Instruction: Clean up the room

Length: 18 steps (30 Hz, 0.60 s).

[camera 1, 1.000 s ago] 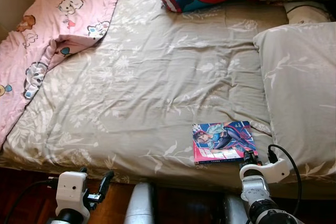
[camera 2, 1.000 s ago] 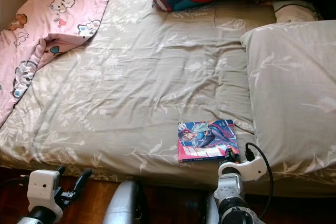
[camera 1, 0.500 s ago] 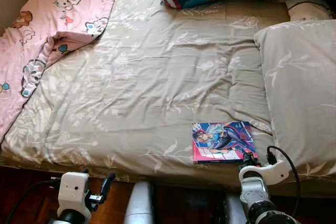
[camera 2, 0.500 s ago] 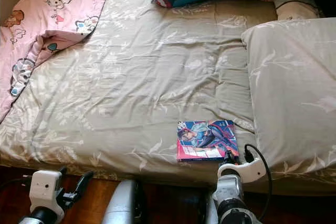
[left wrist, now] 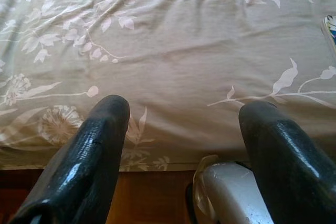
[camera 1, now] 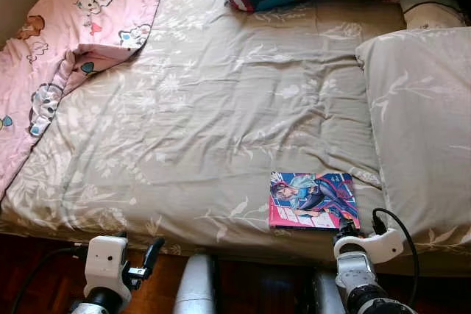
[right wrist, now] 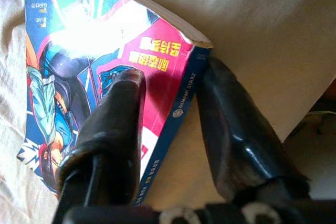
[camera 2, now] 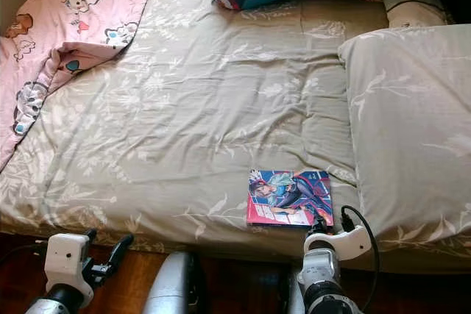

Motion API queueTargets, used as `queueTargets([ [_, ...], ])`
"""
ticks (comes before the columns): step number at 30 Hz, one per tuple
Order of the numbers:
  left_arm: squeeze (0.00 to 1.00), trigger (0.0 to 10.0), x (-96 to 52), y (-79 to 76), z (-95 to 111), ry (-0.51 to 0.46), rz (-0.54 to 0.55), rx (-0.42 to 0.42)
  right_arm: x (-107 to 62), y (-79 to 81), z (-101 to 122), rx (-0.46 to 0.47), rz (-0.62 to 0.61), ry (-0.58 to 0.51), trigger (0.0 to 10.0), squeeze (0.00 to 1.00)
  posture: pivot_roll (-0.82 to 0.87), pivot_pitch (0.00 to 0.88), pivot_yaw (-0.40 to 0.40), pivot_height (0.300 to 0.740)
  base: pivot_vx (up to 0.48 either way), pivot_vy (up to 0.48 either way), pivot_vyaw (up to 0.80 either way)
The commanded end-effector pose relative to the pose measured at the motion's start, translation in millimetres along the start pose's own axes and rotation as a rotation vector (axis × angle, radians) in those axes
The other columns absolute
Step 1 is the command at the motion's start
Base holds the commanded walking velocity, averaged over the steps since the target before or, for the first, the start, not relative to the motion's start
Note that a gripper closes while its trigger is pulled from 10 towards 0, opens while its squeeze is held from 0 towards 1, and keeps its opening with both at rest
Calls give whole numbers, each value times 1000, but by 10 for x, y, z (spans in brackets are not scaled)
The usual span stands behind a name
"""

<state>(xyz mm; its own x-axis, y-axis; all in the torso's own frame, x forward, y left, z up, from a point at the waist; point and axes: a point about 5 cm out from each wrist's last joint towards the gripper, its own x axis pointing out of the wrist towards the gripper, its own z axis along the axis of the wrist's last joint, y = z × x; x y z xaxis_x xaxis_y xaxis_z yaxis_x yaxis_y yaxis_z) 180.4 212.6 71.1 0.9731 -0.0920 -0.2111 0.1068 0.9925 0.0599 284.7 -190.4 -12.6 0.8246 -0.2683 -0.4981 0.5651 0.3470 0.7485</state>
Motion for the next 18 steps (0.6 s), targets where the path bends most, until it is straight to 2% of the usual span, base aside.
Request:
queueTargets([
  [1,0,10000,-41,12,-97,45,11,7,-45,-117,-89,3,-45,32,10000,1000,215,314,127,654,0,0,0],
  [4,0,10000,-10,6,-89,39,10,5,-42,-110,-89,-1,-49,34,10000,1000,206,310,123,654,0,0,0],
  [5,0,10000,0,4,-87,38,9,4,-42,-110,-88,-2,-51,33,10000,824,202,308,121,654,0,0,0],
  [6,0,10000,6,2,-87,37,9,3,-42,-110,-87,-2,-52,32,10000,824,202,308,121,654,0,0,0],
  [7,0,10000,17,-1,-87,36,9,2,-42,-115,-85,-3,-57,33,10000,0,198,304,119,654,0,0,0],
  [13,0,10000,81,-24,-77,24,6,-3,-44,-140,-75,-6,-69,34,10000,0,187,288,113,654,0,0,0],
  [14,0,10000,100,-26,-70,19,5,-4,-41,-133,-73,-3,-62,37,10000,529,187,284,112,654,0,0,0],
  [15,0,10000,108,-23,-65,16,5,-4,-39,-127,-72,-4,-61,38,10000,1000,187,283,112,654,0,0,0],
  [18,0,10000,120,-18,-62,14,5,-4,-35,-116,-71,-6,-60,39,10000,1000,187,281,111,654,0,0,0],
])
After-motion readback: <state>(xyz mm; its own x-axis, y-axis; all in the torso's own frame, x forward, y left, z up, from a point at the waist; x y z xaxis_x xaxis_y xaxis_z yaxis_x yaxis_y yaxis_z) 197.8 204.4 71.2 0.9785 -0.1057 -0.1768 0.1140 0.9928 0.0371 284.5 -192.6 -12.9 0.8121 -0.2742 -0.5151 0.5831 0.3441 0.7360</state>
